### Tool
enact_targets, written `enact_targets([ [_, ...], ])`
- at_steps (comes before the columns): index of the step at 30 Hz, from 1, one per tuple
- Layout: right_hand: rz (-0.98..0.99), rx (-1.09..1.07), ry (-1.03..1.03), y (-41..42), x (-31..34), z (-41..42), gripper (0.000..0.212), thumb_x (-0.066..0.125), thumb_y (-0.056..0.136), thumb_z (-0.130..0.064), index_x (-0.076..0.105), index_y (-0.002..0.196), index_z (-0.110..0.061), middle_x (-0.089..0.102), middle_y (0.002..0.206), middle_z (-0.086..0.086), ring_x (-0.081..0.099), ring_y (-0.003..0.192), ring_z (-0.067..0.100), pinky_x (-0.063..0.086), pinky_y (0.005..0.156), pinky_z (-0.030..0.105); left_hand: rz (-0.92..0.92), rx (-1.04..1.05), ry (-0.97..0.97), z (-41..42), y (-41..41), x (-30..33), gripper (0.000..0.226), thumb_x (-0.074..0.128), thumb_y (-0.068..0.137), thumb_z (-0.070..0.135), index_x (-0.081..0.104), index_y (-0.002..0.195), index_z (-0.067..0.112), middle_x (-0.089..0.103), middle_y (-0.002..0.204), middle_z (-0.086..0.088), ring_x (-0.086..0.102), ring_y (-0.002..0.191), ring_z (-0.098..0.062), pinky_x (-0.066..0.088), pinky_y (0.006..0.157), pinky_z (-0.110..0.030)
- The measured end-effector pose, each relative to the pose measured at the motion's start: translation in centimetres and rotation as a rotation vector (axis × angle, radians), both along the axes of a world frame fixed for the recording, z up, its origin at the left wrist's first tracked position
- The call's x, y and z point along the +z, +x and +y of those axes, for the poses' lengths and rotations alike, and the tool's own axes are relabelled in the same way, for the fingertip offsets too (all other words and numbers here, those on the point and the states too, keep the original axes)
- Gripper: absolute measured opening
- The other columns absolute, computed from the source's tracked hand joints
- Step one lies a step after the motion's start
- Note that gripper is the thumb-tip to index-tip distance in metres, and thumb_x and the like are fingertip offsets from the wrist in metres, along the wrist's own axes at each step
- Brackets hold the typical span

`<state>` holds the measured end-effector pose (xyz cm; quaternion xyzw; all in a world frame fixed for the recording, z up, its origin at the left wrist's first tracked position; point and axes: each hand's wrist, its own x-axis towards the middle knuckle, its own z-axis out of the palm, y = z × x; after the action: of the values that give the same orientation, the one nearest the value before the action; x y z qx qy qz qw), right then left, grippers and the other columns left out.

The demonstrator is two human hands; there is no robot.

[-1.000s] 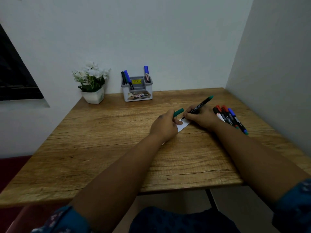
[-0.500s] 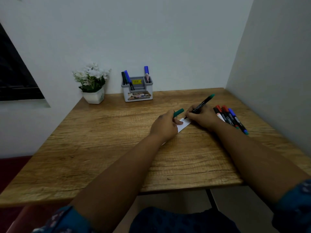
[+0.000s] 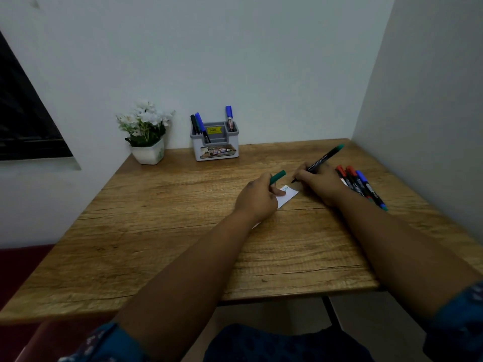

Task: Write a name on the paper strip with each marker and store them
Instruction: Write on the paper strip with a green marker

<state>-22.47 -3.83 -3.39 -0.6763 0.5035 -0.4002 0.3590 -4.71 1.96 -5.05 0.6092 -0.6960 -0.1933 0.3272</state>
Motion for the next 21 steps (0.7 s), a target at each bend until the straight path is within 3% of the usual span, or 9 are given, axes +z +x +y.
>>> enact_targets([
  [3, -0.217, 0.0, 0.066, 0.1, 0.4, 0.3, 0.005, 0.062, 0.092, -0.018, 0.062, 0.089, -0.014, 0.064, 0.076, 0.003, 0.057, 0.064, 0.01, 0.046, 0.062, 0.026, 0.083, 0.011, 0.02, -0.2, 0.1, 0.0, 0.019, 0.049, 0.082, 0.01, 0.041, 0.081, 0.027, 0.071, 0.087, 0.011, 0.06, 0.094, -0.014, 0.051, 0.076, -0.037],
  [6, -0.293, 0.019, 0.093, 0.8, 1.4, 1.4, 0.015, 0.061, 0.094, -0.03, 0.055, 0.092, -0.017, 0.054, 0.066, 0.0, 0.047, 0.054, 0.008, 0.04, 0.053, 0.022, 0.13, 0.046, 0.029, -0.4, 0.2, 0.1, 0.021, 0.06, 0.087, 0.03, 0.042, 0.079, 0.023, 0.055, 0.073, 0.008, 0.052, 0.072, -0.015, 0.039, 0.06, -0.032],
  [10, -0.443, 0.144, 0.152, 1.9, 2.1, 2.4, 0.025, 0.052, 0.099, -0.036, 0.059, 0.083, -0.017, 0.059, 0.066, -0.004, 0.054, 0.061, 0.01, 0.044, 0.062, 0.024, 0.305, 0.036, 0.07, -0.5, 0.1, 0.2, 0.042, 0.049, 0.091, 0.058, 0.051, 0.088, 0.016, 0.072, 0.079, 0.008, 0.061, 0.074, -0.009, 0.05, 0.073, -0.042],
  [13, -0.619, 0.176, 0.258, 2.2, 2.4, 2.3, 0.034, 0.038, 0.102, -0.042, 0.061, 0.093, -0.018, 0.067, 0.081, 0.003, 0.066, 0.078, 0.016, 0.049, 0.071, 0.03, 0.323, 0.037, 0.072, -0.4, 0.0, 0.5, 0.043, 0.035, 0.098, 0.057, 0.052, 0.089, 0.019, 0.075, 0.084, 0.007, 0.055, 0.064, -0.008, 0.049, 0.076, -0.039],
  [16, -0.695, 0.082, 0.217, 1.9, 2.7, 2.2, 0.03, 0.037, 0.102, -0.032, 0.058, 0.088, -0.017, 0.065, 0.073, 0.006, 0.067, 0.078, 0.019, 0.048, 0.077, 0.035, 0.308, 0.025, 0.077, -0.2, 0.1, 0.7, 0.039, 0.031, 0.101, 0.052, 0.049, 0.088, 0.021, 0.075, 0.088, 0.007, 0.053, 0.059, -0.009, 0.047, 0.074, -0.037],
  [21, -0.578, 0.038, 0.169, 1.7, 2.6, 2.1, 0.029, 0.04, 0.103, -0.031, 0.057, 0.086, -0.014, 0.065, 0.071, 0.006, 0.068, 0.079, 0.02, 0.051, 0.081, 0.038, 0.291, 0.027, 0.085, -0.2, 0.1, 0.8, 0.039, 0.031, 0.101, 0.053, 0.049, 0.09, 0.02, 0.074, 0.087, 0.008, 0.053, 0.056, -0.011, 0.048, 0.072, -0.037],
])
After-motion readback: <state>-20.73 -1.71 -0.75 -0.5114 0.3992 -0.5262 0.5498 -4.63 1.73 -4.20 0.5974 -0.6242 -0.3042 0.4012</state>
